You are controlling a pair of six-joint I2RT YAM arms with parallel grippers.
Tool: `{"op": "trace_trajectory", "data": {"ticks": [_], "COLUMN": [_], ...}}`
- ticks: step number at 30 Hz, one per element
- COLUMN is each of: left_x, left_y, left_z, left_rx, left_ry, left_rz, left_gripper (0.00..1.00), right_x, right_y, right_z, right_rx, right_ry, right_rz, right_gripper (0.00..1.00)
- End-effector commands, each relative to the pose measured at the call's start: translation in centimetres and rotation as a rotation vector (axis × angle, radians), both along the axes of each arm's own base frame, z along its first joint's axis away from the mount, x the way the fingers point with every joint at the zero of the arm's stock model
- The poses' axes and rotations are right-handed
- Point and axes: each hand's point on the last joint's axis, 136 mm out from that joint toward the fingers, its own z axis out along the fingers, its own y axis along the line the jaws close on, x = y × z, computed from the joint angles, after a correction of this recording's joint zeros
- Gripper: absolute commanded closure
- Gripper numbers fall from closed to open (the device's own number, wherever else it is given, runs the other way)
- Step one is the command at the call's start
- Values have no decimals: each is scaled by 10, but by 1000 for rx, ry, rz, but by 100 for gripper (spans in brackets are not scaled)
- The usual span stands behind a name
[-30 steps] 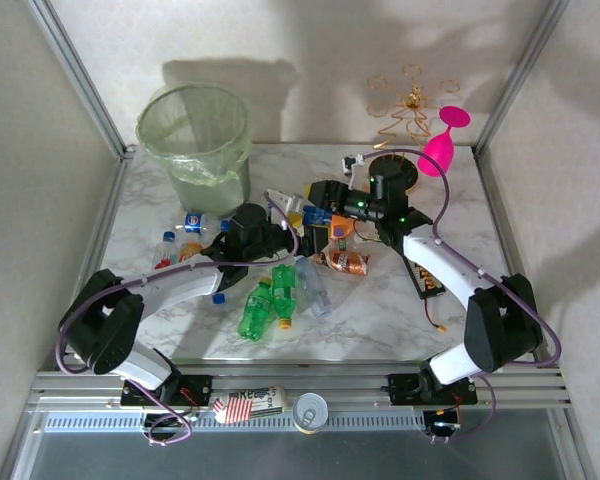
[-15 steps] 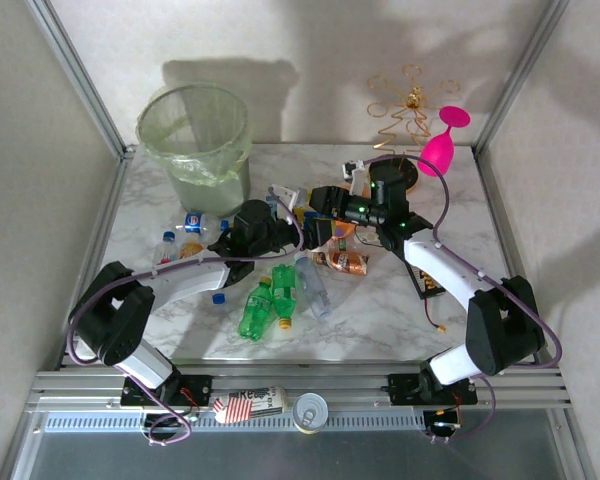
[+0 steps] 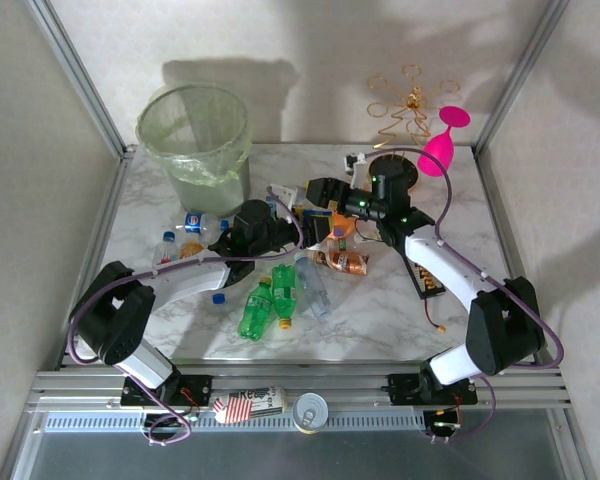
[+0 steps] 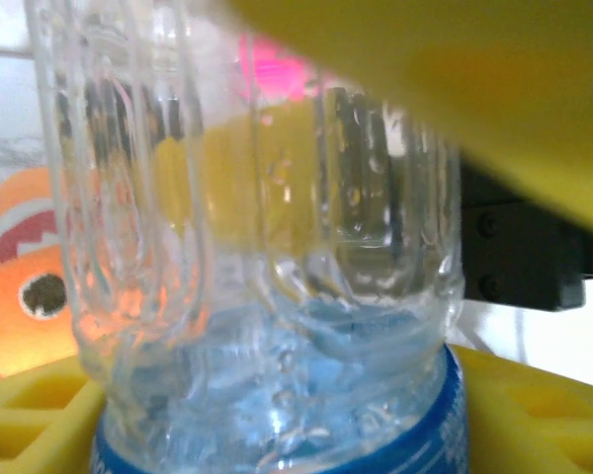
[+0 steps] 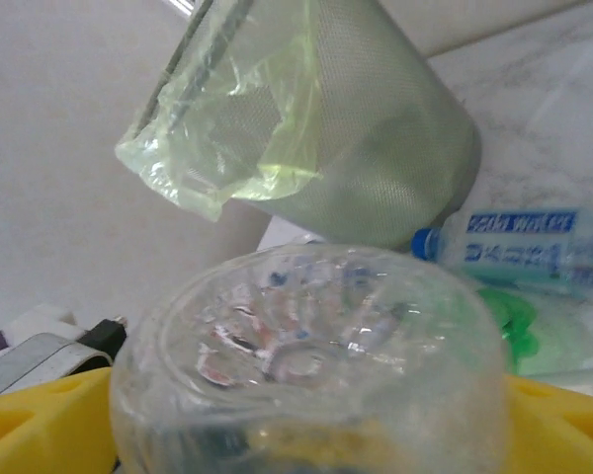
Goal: Put the plastic bottles in the bin
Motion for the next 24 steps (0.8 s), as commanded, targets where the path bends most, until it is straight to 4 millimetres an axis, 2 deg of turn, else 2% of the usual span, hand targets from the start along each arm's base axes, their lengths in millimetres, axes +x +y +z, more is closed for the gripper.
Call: {"op": "trace_trajectory", "data": {"ticks": [1, 4, 7, 10, 13, 16, 19, 24], "left_x": [3, 11, 21, 34, 52, 75, 98, 132], "left_y": [14, 26, 43, 68, 98, 131, 162, 207], "left_z": [6, 5, 15, 42, 85, 117, 145, 179], "left_rx": [17, 48, 62, 48, 22, 29, 68, 122], "left_ry": [-21, 4, 2, -36, -90, -94, -119, -148], "left_rz": [64, 128, 204, 297, 394, 489, 585, 715], "left_gripper": [50, 51, 52, 52, 52, 53, 52, 52], "right_x": [12, 21, 26, 25, 22, 18, 13, 5], "right_y": [-16, -34, -56, -76, -91, -94, -89, -78], "right_z": [45, 53, 55, 49, 38, 28, 15, -10], "right_rx": [0, -45, -104, -150, -180, -188, -167, -128], "right_ry": [-113, -150, -179, -196, -197, -187, -160, -95], "right_rz": [-82, -173, -284, -382, -444, -450, -417, -355], "right_gripper": [2, 1, 1, 1, 1, 1, 1, 1]}}
